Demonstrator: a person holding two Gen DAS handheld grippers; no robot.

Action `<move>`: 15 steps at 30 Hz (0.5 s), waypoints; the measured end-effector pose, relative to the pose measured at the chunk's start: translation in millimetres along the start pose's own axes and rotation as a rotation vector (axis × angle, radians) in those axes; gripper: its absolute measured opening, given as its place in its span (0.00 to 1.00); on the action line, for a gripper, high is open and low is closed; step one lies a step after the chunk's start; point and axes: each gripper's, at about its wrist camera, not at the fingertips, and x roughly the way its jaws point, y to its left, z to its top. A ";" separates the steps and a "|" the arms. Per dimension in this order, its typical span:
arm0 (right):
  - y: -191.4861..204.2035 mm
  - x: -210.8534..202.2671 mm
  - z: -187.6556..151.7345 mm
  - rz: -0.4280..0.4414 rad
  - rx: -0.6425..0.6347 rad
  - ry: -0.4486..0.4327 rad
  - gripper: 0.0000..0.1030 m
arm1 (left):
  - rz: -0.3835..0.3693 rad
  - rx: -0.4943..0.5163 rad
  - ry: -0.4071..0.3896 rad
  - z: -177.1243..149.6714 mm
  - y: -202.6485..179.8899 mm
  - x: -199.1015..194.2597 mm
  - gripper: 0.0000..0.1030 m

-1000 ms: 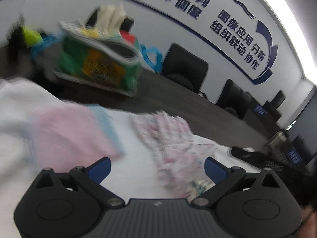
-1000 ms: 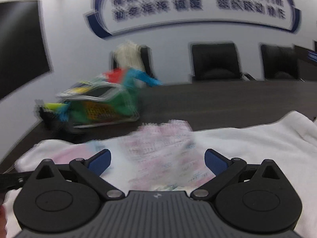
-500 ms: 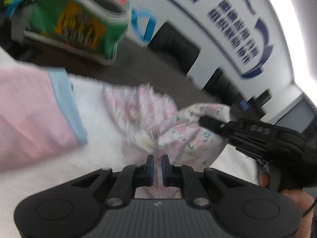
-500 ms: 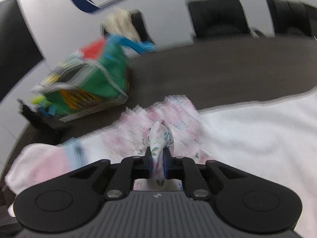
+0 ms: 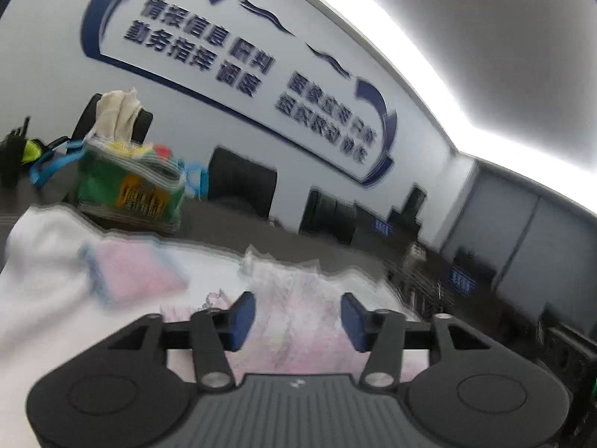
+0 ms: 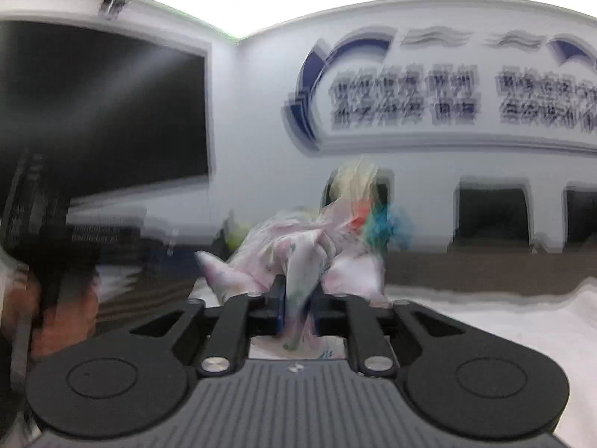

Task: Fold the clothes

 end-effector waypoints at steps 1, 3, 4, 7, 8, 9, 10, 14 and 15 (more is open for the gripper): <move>16.6 -0.6 -28.9 0.076 -0.029 0.112 0.59 | 0.020 0.010 0.027 -25.4 -1.8 -9.9 0.56; 23.8 -18.3 -53.6 0.107 -0.018 0.107 0.59 | 0.069 0.024 0.077 -66.3 -8.9 -23.7 0.57; 26.5 -27.6 -64.8 0.119 -0.011 0.098 0.62 | 0.099 0.029 0.102 -81.8 -14.3 -27.6 0.57; -20.3 -38.1 -63.4 -0.038 0.137 0.019 0.87 | 0.107 0.006 0.119 -109.2 -25.0 -33.6 0.66; -42.5 -27.3 -61.9 -0.078 0.200 0.027 0.88 | 0.111 -0.008 0.115 -116.4 -27.2 -28.2 0.75; -65.5 -14.5 -60.3 -0.115 0.264 0.042 0.88 | 0.115 -0.014 0.123 -119.7 -31.2 -21.7 0.81; -85.7 8.4 -61.7 -0.114 0.328 0.068 0.87 | 0.154 0.004 0.151 -122.2 -39.9 -11.1 0.81; -139.8 102.5 -65.7 -0.096 0.518 0.194 0.82 | 0.363 0.196 0.179 -140.6 -77.8 30.8 0.73; -137.5 119.0 -65.6 -0.097 0.511 0.219 0.80 | 0.410 0.266 0.161 -148.1 -85.1 39.9 0.53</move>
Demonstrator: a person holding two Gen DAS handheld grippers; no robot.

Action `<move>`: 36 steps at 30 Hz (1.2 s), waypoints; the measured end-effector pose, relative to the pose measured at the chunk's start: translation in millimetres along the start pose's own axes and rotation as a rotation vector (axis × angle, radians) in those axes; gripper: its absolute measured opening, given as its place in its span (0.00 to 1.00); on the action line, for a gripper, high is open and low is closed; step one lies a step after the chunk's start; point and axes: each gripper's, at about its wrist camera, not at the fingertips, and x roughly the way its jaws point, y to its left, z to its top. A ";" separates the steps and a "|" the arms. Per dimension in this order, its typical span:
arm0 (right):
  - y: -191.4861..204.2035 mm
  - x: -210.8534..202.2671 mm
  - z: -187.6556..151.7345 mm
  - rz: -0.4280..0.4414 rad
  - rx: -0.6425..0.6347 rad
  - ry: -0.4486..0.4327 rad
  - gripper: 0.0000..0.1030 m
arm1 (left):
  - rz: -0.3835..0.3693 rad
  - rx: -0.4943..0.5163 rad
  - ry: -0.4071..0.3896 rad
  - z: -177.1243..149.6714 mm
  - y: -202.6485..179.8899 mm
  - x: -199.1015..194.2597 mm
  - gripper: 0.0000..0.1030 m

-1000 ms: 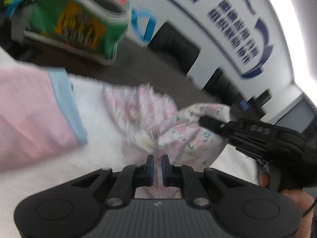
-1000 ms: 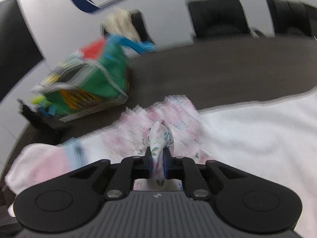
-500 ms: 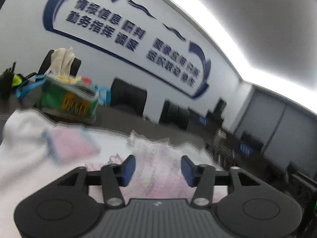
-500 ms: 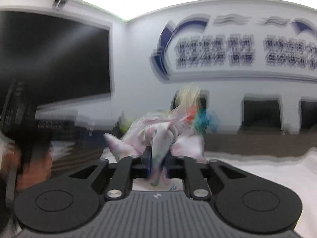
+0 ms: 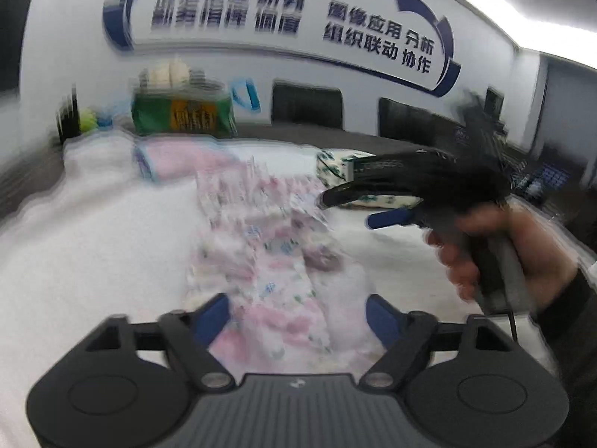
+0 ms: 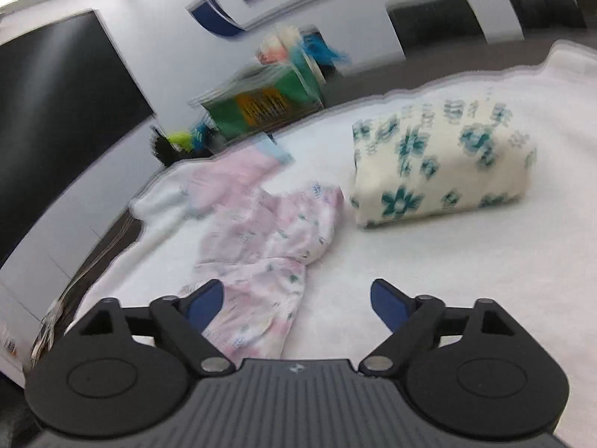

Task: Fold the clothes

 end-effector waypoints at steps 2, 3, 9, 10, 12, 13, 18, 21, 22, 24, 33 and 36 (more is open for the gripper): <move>11.3 23.5 1.4 -0.033 -0.003 0.015 0.75 | 0.091 0.123 0.025 -9.0 -14.1 8.3 0.15; 16.4 33.5 3.4 -0.054 -0.007 0.018 0.64 | 0.106 0.166 0.042 -14.3 -17.9 11.5 0.06; 43.4 4.7 0.1 -0.004 0.031 -0.089 0.04 | 0.085 -0.178 -0.111 -19.9 64.0 -35.1 0.01; 43.0 -22.6 -4.1 0.014 0.038 -0.151 0.04 | 0.099 -0.240 -0.171 -21.1 83.4 -49.3 0.00; 40.0 -79.7 -16.8 0.023 0.051 -0.279 0.04 | 0.126 -0.364 -0.289 -23.4 122.2 -77.6 0.00; 37.6 -108.0 -25.6 0.009 0.058 -0.344 0.04 | 0.162 -0.395 -0.311 -25.2 134.7 -86.0 0.01; 17.7 -179.4 -117.6 -0.221 0.102 -0.447 0.05 | 0.218 -0.467 -0.231 -53.5 144.3 -87.6 0.22; -12.6 -185.5 -163.2 -0.325 0.162 -0.323 0.17 | 0.117 -0.521 -0.185 -67.7 146.4 -91.8 0.40; -24.9 -194.3 -174.4 -0.321 0.209 -0.316 0.25 | 0.081 -0.513 -0.191 -67.4 145.2 -97.2 0.42; -36.7 -213.3 -184.5 -0.339 0.236 -0.340 0.32 | 0.020 -0.483 -0.200 -61.3 144.9 -100.0 0.59; -10.0 -174.9 -115.6 -0.231 -0.053 -0.283 0.72 | 0.036 -0.134 0.116 37.7 89.2 19.7 0.74; -5.4 -124.3 -90.3 -0.233 -0.114 -0.135 0.68 | 0.045 -0.119 0.189 36.1 84.3 49.0 0.00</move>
